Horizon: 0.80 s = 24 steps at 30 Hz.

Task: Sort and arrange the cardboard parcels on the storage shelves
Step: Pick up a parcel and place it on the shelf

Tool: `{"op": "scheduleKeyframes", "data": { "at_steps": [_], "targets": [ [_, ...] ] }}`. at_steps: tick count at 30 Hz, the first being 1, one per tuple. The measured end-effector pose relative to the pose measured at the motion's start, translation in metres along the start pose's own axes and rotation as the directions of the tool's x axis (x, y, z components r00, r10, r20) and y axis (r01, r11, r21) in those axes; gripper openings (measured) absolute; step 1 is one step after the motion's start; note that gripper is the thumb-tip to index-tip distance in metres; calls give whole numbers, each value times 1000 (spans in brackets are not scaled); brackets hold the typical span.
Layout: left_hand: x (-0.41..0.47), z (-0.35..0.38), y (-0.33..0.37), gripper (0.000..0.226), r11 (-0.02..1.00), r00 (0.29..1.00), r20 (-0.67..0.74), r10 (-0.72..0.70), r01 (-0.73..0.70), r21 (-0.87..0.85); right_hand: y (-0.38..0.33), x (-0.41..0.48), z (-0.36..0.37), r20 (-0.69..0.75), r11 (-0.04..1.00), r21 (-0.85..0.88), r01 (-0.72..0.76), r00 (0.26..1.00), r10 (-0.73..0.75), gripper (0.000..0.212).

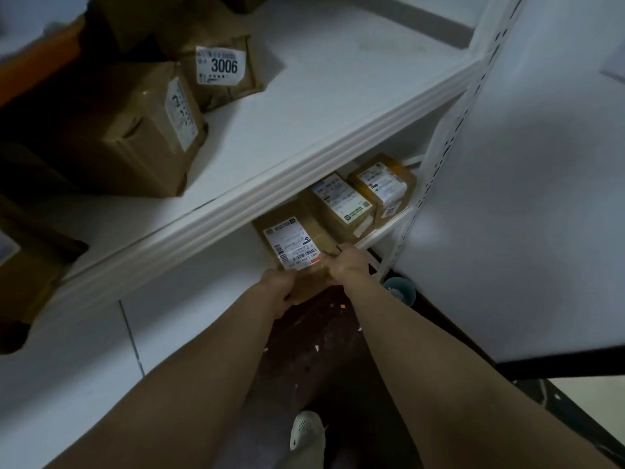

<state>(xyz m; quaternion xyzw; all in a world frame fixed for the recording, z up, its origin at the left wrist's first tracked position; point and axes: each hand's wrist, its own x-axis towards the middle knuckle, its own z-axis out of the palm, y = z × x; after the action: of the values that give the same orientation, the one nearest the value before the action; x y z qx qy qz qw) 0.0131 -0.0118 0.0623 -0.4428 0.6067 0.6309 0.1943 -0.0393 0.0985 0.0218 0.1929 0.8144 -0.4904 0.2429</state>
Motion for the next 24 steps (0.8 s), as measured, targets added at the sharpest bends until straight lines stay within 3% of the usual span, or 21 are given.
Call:
{"op": "scheduleKeyframes", "data": {
  "at_steps": [4, 6, 10, 14, 17, 21, 24],
  "targets": [
    [17, 5, 7, 36, 999, 1000, -17, 19, -18, 38, -9, 7, -1, -19, 991, -95, 93, 995, -95, 41],
    [25, 6, 11, 53, 1000, 1000, -16, 22, -22, 20, -6, 14, -3, -30, 979, -172, 106, 993, -113, 38],
    [39, 5, 15, 73, 1000, 999, -32, 21, -21, -1, 0, 15, 0, 15, 853, -413, 318, 939, -343, 40],
    [49, 8, 17, 54, 997, 998, -1, 69, -69, 15, 10, 26, 13, 215, 675, -583, 452, 887, -409, 41],
    [54, 12, 20, 35, 994, 994, 44, 97, -99, 51, 9, 29, 17, 254, 679, -577, 454, 890, -378, 40],
    [56, 18, 24, 36, 988, 992, 41, 123, -126, 88, 1, 30, 10, 324, 586, -648, 486, 873, -365, 48],
    [44, 23, 26, 34, 988, 995, 13, 104, -104, 111, -5, 22, 3, 350, 574, -647, 502, 864, -362, 54]
  ]
}}
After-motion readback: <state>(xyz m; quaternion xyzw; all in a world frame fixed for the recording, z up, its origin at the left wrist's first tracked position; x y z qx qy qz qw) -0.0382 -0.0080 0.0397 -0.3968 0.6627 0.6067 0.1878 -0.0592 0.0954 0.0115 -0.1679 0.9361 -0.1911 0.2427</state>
